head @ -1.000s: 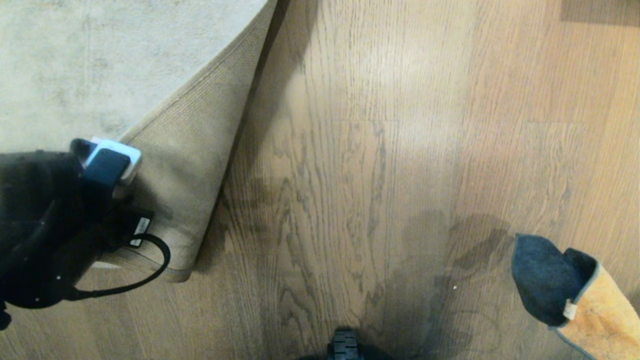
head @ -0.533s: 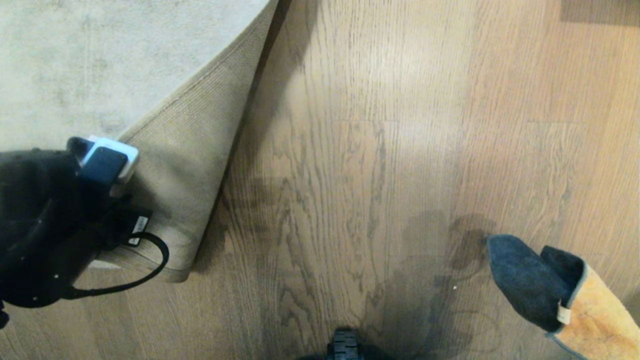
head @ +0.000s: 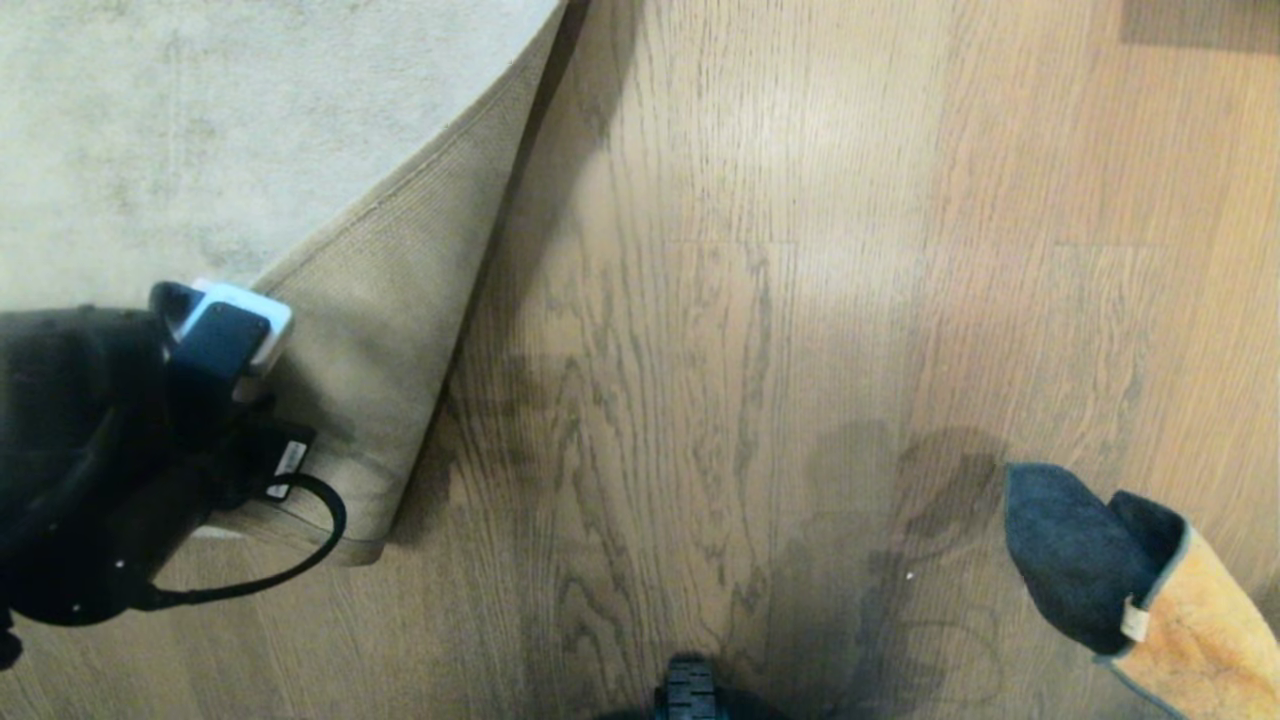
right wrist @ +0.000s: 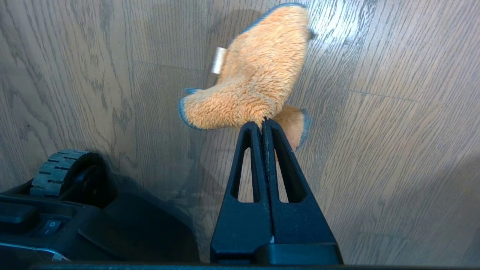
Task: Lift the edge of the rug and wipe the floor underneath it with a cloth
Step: Lift up the carpet, then wipe the floor under the carpet with a rag
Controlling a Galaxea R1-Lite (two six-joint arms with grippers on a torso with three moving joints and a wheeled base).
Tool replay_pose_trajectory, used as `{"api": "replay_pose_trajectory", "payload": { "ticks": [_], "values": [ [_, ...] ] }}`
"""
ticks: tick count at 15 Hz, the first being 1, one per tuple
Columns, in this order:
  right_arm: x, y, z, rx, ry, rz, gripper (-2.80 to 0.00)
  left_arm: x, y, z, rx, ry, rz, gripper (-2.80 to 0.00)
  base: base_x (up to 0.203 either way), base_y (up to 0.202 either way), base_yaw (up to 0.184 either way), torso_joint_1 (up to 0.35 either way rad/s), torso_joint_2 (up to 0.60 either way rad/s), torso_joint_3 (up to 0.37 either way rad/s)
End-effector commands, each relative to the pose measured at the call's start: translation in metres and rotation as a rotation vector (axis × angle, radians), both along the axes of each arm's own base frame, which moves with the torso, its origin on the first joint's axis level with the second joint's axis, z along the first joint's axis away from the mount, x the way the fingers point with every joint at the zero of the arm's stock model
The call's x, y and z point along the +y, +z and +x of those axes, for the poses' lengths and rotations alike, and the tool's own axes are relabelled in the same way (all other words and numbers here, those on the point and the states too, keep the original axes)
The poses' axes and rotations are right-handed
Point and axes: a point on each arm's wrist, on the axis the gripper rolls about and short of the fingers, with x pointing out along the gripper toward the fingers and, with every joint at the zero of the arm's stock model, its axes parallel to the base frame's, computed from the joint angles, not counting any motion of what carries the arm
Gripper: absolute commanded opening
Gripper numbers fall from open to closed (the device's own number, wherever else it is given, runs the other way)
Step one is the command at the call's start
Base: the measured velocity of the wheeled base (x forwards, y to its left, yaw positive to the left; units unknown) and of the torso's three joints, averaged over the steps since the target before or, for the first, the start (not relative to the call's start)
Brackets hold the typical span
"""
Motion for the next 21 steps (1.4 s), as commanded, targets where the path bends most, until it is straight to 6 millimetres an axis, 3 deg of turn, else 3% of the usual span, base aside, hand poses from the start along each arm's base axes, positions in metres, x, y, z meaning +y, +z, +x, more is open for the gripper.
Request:
{"api": "replay_pose_trajectory", "payload": {
  "ticks": [1, 21],
  "values": [
    [0.000, 0.000, 0.000, 0.001, 0.001, -0.001, -2.80, -0.001, -0.003, 0.000, 0.009, -0.004, 0.006, -2.80, 0.000, 0.000, 0.000, 0.000, 0.00, 0.000],
    [0.000, 0.006, -0.002, -0.014, 0.006, -0.038, -2.80, -0.003, -0.013, 0.004, 0.053, -0.008, 0.020, -2.80, 0.000, 0.000, 0.000, 0.000, 0.00, 0.000]
  ]
}}
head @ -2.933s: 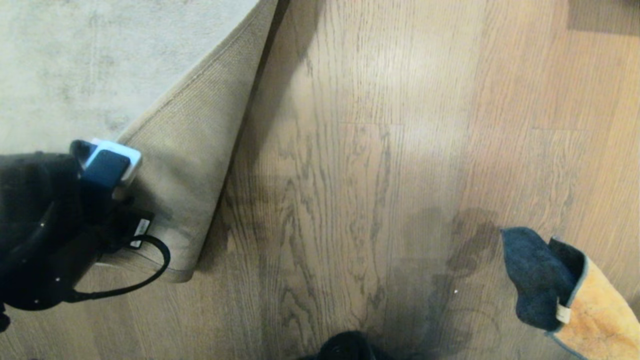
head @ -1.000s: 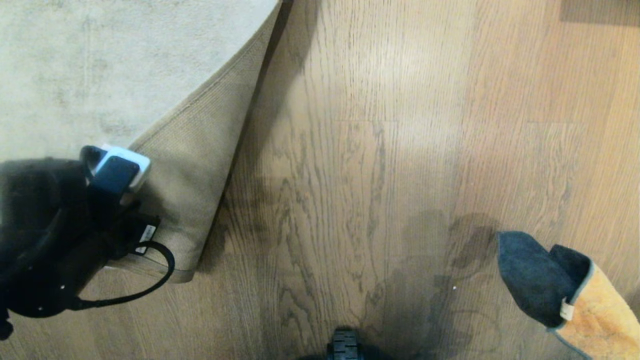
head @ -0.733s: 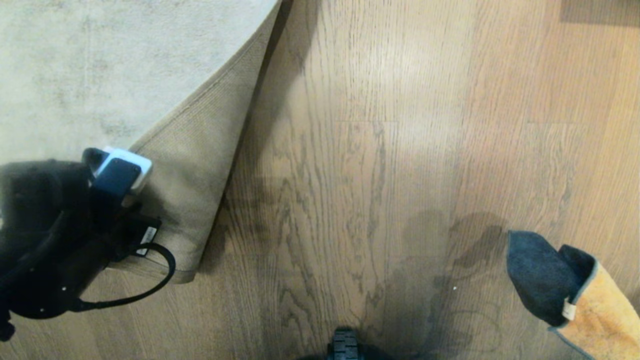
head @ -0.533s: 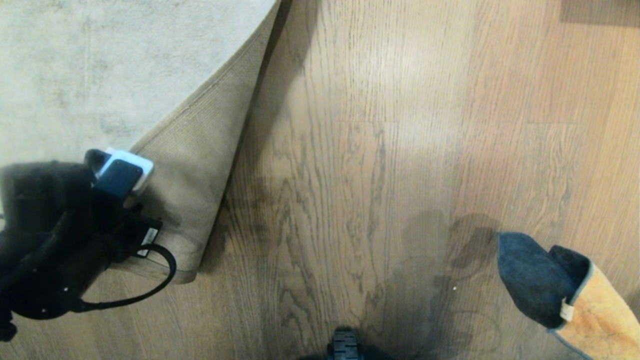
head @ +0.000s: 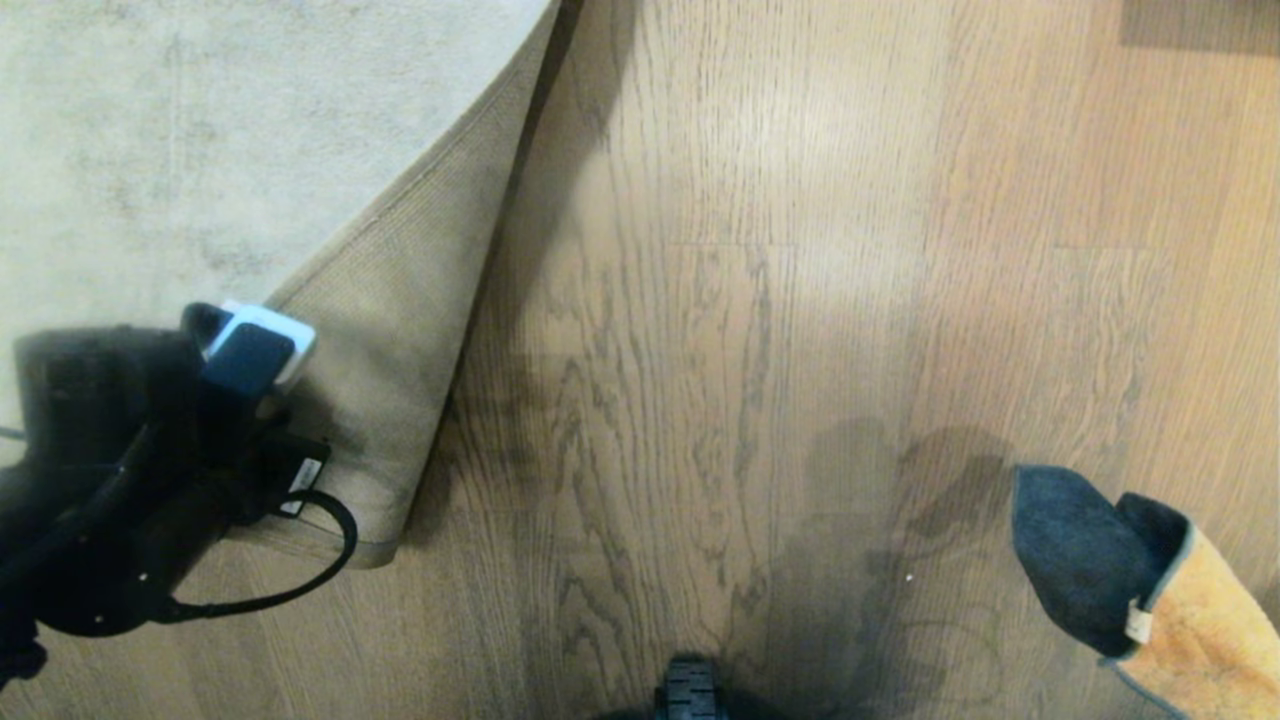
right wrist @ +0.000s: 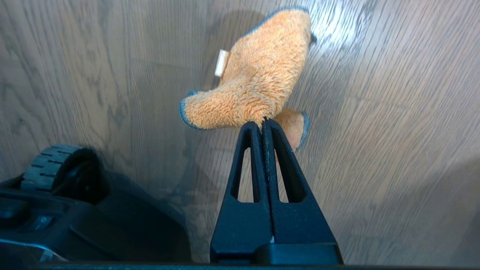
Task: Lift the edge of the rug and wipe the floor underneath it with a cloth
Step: Wipe the floor under the carpet with a rag
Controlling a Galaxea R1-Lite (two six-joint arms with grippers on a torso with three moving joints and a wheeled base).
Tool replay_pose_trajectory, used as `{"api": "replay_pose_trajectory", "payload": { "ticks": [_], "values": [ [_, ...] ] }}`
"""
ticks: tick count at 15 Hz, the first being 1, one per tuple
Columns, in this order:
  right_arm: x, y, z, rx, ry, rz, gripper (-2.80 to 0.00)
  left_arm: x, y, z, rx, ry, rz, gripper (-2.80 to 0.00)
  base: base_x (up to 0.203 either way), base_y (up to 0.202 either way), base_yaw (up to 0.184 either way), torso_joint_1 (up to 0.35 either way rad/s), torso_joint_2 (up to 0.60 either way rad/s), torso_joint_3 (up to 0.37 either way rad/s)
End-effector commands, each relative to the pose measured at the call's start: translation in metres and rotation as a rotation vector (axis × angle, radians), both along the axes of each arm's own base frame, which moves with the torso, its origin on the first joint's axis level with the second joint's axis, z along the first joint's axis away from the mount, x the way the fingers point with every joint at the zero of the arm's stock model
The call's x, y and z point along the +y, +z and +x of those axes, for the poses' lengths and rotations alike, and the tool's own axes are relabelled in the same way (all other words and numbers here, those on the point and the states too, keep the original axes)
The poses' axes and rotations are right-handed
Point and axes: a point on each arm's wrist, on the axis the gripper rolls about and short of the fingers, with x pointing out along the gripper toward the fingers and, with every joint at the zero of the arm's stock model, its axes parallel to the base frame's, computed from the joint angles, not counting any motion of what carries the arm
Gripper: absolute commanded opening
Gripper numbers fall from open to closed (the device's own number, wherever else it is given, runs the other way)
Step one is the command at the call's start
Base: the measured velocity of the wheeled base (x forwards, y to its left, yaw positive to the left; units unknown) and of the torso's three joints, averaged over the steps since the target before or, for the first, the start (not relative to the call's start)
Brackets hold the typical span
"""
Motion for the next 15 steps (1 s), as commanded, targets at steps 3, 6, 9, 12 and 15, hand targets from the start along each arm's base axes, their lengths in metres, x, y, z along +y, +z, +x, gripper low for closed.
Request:
{"api": "replay_pose_trajectory", "payload": {
  "ticks": [3, 6, 9, 12, 15],
  "values": [
    [0.001, 0.010, -0.005, -0.002, 0.047, 0.000, -2.80, -0.001, -0.002, 0.002, 0.008, 0.003, 0.005, -2.80, 0.000, 0.000, 0.000, 0.000, 0.00, 0.000],
    [0.002, 0.016, -0.005, 0.007, 0.075, -0.001, -2.80, -0.001, -0.004, 0.004, 0.014, 0.003, 0.007, -2.80, 0.000, 0.000, 0.000, 0.000, 0.00, 0.000],
    [0.002, 0.024, -0.004, 0.017, 0.084, 0.000, -2.80, -0.001, -0.005, 0.005, 0.017, 0.005, 0.008, -2.80, 0.000, 0.000, 0.000, 0.000, 0.00, 0.000],
    [0.002, 0.035, 0.000, 0.036, 0.114, 0.001, -2.80, -0.001, -0.005, 0.005, 0.018, 0.007, 0.007, -2.80, 0.000, 0.000, 0.000, 0.000, 0.00, 0.000],
    [0.003, 0.048, 0.004, 0.056, 0.160, 0.002, -2.80, -0.001, -0.005, 0.005, 0.017, 0.006, 0.007, -2.80, 0.000, 0.000, 0.000, 0.000, 0.00, 0.000]
  ]
}}
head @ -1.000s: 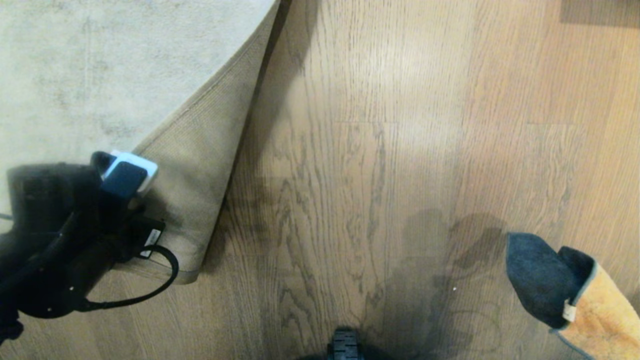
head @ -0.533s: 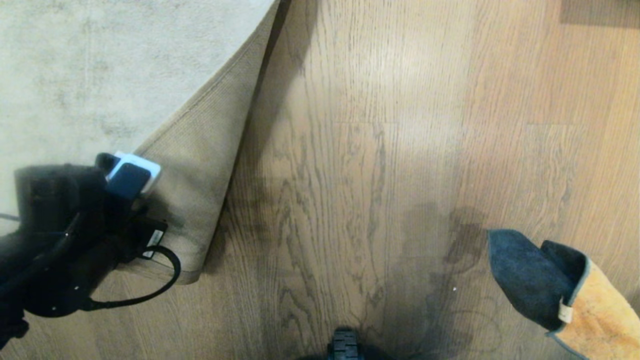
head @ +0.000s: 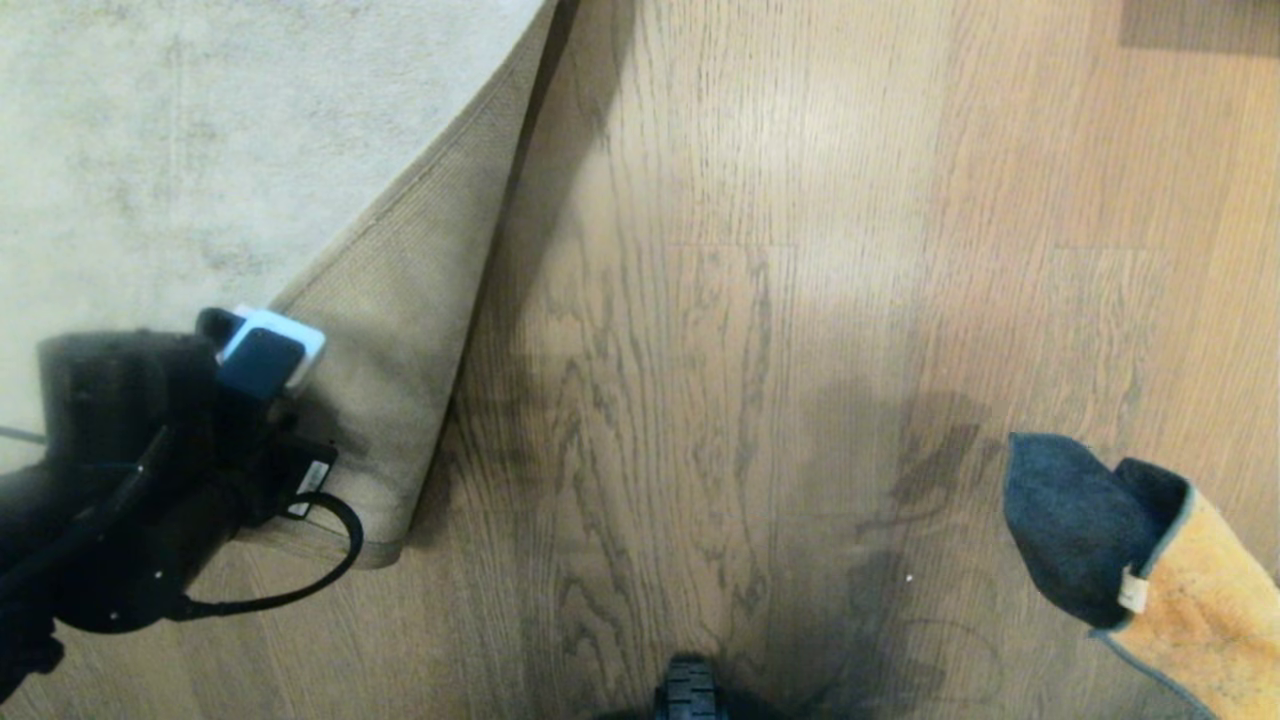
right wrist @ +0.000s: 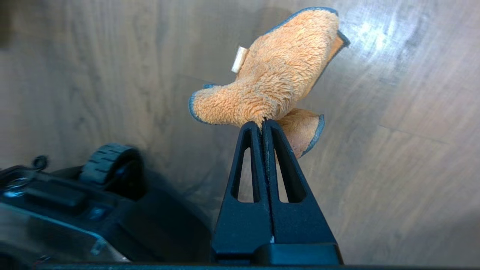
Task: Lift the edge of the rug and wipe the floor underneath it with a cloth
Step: Wipe the floor under the carpet with a rag
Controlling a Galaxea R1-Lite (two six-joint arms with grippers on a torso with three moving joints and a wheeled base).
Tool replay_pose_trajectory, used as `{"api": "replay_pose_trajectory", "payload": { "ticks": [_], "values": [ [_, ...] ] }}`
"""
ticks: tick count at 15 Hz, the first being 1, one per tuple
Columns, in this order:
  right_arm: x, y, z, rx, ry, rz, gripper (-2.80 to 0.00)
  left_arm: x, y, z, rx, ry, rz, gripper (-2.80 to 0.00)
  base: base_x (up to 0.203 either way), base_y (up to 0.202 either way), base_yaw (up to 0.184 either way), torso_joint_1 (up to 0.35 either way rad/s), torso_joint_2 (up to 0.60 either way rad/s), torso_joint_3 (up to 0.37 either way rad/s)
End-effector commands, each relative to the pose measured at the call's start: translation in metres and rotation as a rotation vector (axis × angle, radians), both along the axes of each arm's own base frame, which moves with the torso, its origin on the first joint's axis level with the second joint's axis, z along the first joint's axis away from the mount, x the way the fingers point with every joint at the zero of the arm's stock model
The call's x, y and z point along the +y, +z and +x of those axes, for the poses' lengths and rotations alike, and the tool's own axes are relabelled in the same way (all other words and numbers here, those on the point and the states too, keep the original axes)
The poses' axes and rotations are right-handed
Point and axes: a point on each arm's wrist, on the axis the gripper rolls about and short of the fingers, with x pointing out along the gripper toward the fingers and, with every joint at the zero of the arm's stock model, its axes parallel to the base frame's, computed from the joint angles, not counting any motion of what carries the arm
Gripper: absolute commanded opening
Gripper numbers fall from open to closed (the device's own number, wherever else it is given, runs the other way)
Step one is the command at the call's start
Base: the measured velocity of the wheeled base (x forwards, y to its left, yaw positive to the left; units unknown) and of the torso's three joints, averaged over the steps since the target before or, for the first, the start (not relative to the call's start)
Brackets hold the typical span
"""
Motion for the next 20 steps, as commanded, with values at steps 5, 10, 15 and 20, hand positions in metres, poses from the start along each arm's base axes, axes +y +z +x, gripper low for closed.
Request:
{"api": "replay_pose_trajectory", "payload": {
  "ticks": [5, 10, 15, 20],
  "values": [
    [0.003, 0.030, 0.019, 0.086, 0.111, 0.005, -2.80, -0.001, -0.001, 0.002, 0.006, 0.001, 0.006, -2.80, 0.000, 0.000, 0.000, 0.000, 0.00, 0.000],
    [0.006, 0.055, 0.038, 0.117, 0.260, 0.023, -2.80, -0.001, -0.001, 0.002, 0.006, -0.001, 0.007, -2.80, 0.000, 0.000, 0.000, 0.000, 0.00, 0.000],
    [0.010, 0.072, 0.059, 0.168, 0.449, 0.051, -2.80, -0.003, -0.001, 0.001, 0.006, -0.004, 0.009, -2.80, 0.000, 0.000, 0.000, 0.000, 0.00, 0.000],
    [0.013, 0.082, 0.080, 0.224, 0.589, 0.079, -2.80, -0.004, -0.001, 0.001, 0.005, -0.008, 0.010, -2.80, 0.000, 0.000, 0.000, 0.000, 0.00, 0.000]
  ]
}}
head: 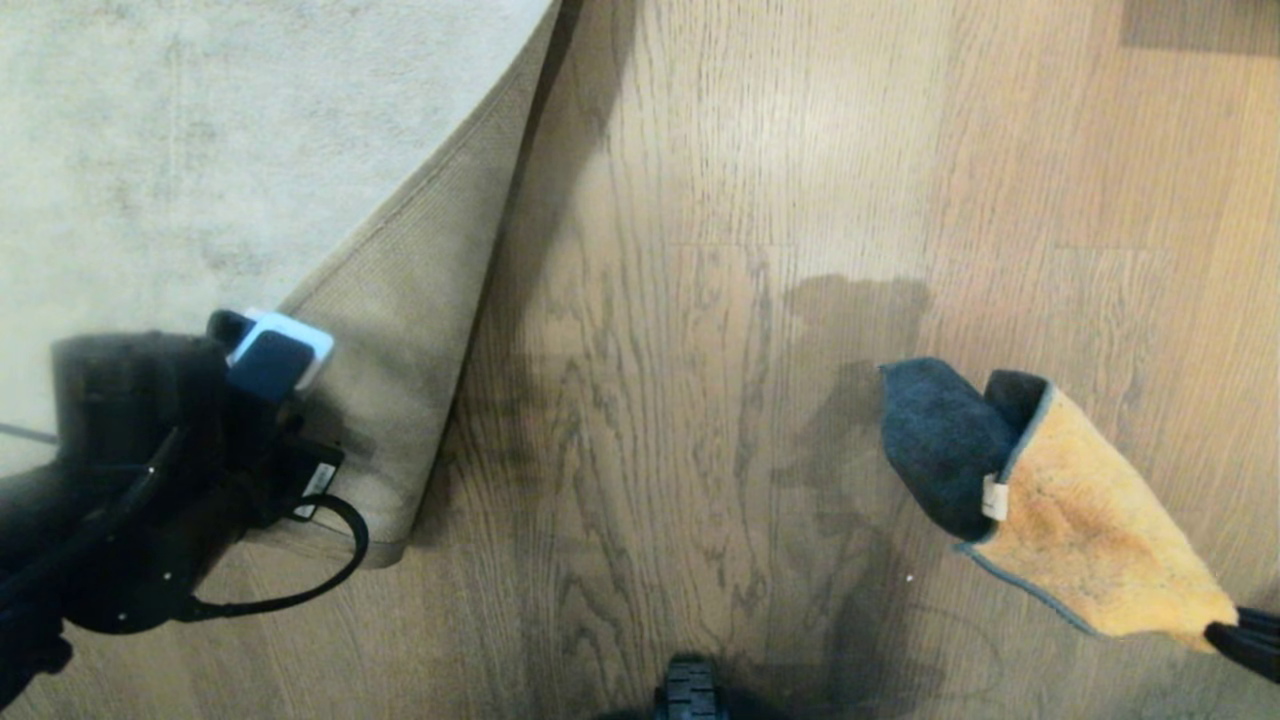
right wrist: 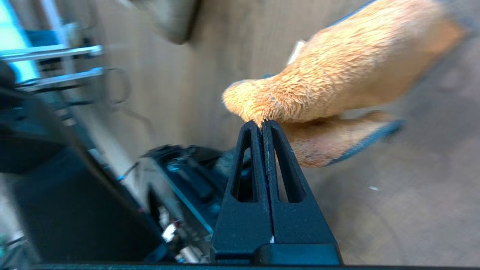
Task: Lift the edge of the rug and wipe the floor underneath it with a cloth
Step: Wipe the floor under the carpet with a rag
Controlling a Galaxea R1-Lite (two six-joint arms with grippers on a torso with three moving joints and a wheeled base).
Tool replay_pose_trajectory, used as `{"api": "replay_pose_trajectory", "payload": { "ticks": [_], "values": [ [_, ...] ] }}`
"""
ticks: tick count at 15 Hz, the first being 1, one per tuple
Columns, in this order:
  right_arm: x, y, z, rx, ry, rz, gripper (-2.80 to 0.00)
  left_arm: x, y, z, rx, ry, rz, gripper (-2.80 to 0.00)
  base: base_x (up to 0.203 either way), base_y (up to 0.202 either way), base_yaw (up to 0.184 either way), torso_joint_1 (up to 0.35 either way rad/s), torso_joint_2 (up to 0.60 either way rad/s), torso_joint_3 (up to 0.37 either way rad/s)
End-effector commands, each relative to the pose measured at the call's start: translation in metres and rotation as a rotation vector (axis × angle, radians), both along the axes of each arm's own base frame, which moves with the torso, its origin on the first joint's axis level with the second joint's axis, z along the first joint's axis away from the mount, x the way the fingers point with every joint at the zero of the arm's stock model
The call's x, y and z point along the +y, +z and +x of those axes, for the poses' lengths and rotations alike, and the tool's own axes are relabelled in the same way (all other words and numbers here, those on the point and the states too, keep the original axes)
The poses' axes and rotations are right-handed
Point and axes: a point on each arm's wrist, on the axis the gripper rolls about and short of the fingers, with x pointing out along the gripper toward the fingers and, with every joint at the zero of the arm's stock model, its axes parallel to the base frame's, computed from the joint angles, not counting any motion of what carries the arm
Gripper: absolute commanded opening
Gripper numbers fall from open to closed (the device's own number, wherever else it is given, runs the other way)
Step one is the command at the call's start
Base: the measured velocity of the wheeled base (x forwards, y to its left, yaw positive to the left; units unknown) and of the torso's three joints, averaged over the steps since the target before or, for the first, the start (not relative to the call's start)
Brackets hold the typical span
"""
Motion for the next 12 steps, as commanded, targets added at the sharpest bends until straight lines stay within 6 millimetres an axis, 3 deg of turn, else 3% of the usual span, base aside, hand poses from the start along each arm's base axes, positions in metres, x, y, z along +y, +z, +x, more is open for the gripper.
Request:
{"api": "replay_pose_trajectory", "payload": {
  "ticks": [1, 6, 12],
  "values": [
    [0.001, 0.000, 0.015, 0.050, 0.034, 0.004, -2.80, 0.000, 0.000, 0.000, -0.002, 0.002, 0.002, -2.80, 0.000, 0.000, 0.000, 0.000, 0.00, 0.000],
    [0.018, 0.002, 0.059, 0.050, 0.201, 0.006, -2.80, -0.001, 0.000, 0.000, -0.001, 0.000, 0.003, -2.80, 0.000, 0.000, 0.000, 0.000, 0.00, 0.000],
    [0.062, -0.007, 0.117, 0.035, 0.374, -0.001, -2.80, 0.000, -0.001, 0.000, 0.002, 0.001, 0.005, -2.80, 0.000, 0.000, 0.000, 0.000, 0.00, 0.000]
  ]
}}
